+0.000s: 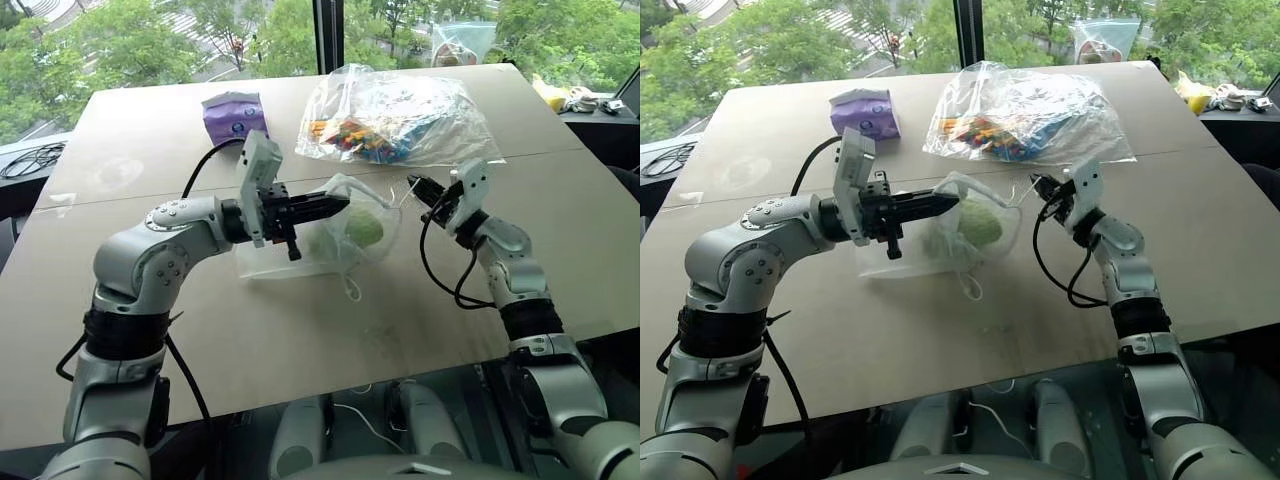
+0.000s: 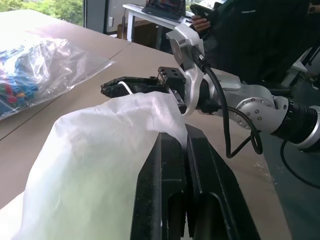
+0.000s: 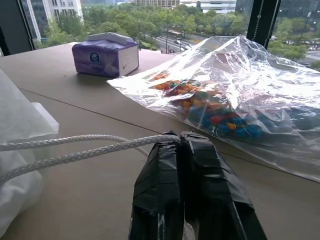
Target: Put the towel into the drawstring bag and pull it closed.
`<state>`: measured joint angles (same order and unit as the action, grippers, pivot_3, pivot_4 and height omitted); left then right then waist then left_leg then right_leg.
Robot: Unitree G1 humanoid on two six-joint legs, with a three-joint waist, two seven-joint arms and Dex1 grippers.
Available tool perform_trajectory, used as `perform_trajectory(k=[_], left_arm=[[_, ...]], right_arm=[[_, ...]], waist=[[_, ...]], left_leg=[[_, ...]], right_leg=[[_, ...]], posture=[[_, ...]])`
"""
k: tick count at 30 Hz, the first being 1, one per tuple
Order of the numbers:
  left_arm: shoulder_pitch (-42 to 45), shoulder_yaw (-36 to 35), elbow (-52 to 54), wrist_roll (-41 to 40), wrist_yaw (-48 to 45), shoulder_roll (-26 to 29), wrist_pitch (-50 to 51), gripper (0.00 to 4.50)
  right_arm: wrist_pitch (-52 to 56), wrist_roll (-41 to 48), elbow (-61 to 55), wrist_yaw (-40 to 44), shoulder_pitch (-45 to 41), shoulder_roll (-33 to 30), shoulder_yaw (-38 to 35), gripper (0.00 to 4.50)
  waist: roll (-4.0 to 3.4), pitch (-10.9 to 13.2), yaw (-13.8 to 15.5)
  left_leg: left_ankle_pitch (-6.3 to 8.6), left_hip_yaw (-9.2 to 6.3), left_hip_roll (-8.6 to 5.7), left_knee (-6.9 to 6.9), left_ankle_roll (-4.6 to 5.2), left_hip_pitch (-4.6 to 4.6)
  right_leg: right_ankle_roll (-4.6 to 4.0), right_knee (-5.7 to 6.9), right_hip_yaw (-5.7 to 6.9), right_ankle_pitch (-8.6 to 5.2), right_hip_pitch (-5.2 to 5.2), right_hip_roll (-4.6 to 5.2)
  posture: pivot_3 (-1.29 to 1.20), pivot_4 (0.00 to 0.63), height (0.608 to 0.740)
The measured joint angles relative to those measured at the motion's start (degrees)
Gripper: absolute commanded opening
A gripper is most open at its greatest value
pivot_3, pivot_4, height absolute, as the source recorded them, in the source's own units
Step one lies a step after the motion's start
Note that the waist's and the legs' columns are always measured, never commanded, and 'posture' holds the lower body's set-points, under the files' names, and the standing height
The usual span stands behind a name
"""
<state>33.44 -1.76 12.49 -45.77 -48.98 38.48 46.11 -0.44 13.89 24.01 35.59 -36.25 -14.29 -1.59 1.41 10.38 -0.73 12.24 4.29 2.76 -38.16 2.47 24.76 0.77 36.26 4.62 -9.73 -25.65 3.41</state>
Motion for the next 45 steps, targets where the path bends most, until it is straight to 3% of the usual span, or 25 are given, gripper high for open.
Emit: perform_trajectory(k=[13,14,17,22,25,28,31,35,39,43,45], left_arm=[[6.30,1.68,-10.26,5.73,-1.20,-4.70,-2.04,0.00],[7.13,2.13,-12.14,6.68,-1.67,-5.21,-3.00,0.57],[9.35,4.79,-18.51,12.10,-4.72,-5.38,-8.75,1.72],[19.64,9.50,-37.57,25.46,-6.96,-9.83,-27.91,4.11],[22.71,9.82,-42.60,28.59,-8.71,-11.46,-34.39,4.11],[20.90,9.18,-39.11,26.98,-10.95,-12.33,-32.46,4.11],[15.14,7.53,-26.19,19.54,-12.92,-10.04,-20.59,4.11],[9.61,0.60,-11.72,8.17,-12.61,-1.76,-3.00,4.11],[7.57,-5.69,-2.92,-1.52,-8.41,-1.73,6.00,4.11],[0.68,-0.06,5.46,-0.81,-6.89,1.27,9.11,4.11],[-2.59,5.23,7.24,4.07,-3.01,0.52,8.47,4.11]], right_arm=[[1.45,-3.23,-10.72,-7.28,1.83,-3.37,-1.11,0.07],[1.92,-3.26,-11.25,-7.98,1.80,-3.38,-1.36,0.00],[3.97,-3.33,-13.04,-9.91,1.84,-3.41,-1.62,0.00],[7.47,-3.36,-17.09,-11.61,2.68,-3.23,-1.54,0.00],[9.24,-3.43,-19.16,-12.58,3.14,-3.27,-1.53,0.00],[11.21,-3.66,-21.25,-14.37,3.20,-3.50,-1.80,0.00],[13.11,-3.63,-23.31,-16.19,3.27,-3.61,-2.95,0.00],[14.23,-3.55,-25.40,-17.23,4.24,-3.73,-4.07,0.00],[14.84,-3.52,-25.20,-17.42,4.34,-3.23,-3.96,0.00],[14.88,-3.38,-25.08,-17.21,4.04,-2.80,-3.62,0.00],[14.91,-3.37,-25.02,-17.20,3.90,-2.77,-3.62,0.00]], waist=[[0.00,0.00,0.12],[0.00,0.00,0.12],[0.00,0.00,0.09],[0.00,0.00,0.60],[0.00,0.00,0.51],[0.00,0.00,0.00],[-0.01,0.00,-0.36],[-0.02,0.01,-0.55],[-0.04,0.02,0.26],[-0.06,0.01,-0.03],[-0.07,0.01,0.11]], left_leg=[[0.00,0.01,-0.02,-0.06,0.00,0.01],[0.00,0.01,-0.02,-0.06,0.00,0.00],[0.00,0.02,-0.02,-0.06,0.00,0.00],[0.00,0.06,-0.05,-0.12,0.02,0.05],[0.01,0.13,-0.04,-0.10,0.02,0.07],[0.01,0.19,-0.02,-0.05,0.02,0.10],[0.00,0.19,0.06,-0.03,0.01,0.07],[0.01,0.15,0.37,-0.03,0.00,-0.01],[0.00,-0.06,0.34,-0.17,-0.01,-0.02],[-0.01,0.16,0.25,-0.19,0.00,-0.09],[-0.01,0.14,0.23,-0.18,0.01,-0.09]], right_leg=[[0.01,0.05,-0.01,0.01,0.00,0.01],[0.01,0.06,0.00,0.01,0.00,0.01],[0.01,0.09,0.00,0.00,-0.01,0.00],[0.01,0.08,0.02,0.00,-0.01,0.02],[0.02,0.02,-0.04,0.01,-0.02,0.04],[0.03,0.02,-0.15,0.01,-0.09,0.04],[0.04,0.06,-0.23,0.00,-0.13,-0.02],[0.04,0.10,-0.24,-0.01,-0.13,-0.21],[-0.20,0.21,-0.29,-0.15,-0.01,-0.27],[-0.20,0.24,-0.71,-0.14,-0.01,-0.28],[-0.21,0.24,-0.74,-0.14,-0.02,-0.29]], posture=[[0.00,0.150,0.740],[0.00,0.150,0.740],[0.00,0.150,0.740],[0.00,0.150,0.740],[0.00,0.150,0.740],[0.00,0.150,0.740],[0.00,0.150,0.740],[0.00,0.150,0.740],[0.00,0.150,0.740],[0.00,0.150,0.740],[0.00,0.150,0.740]])
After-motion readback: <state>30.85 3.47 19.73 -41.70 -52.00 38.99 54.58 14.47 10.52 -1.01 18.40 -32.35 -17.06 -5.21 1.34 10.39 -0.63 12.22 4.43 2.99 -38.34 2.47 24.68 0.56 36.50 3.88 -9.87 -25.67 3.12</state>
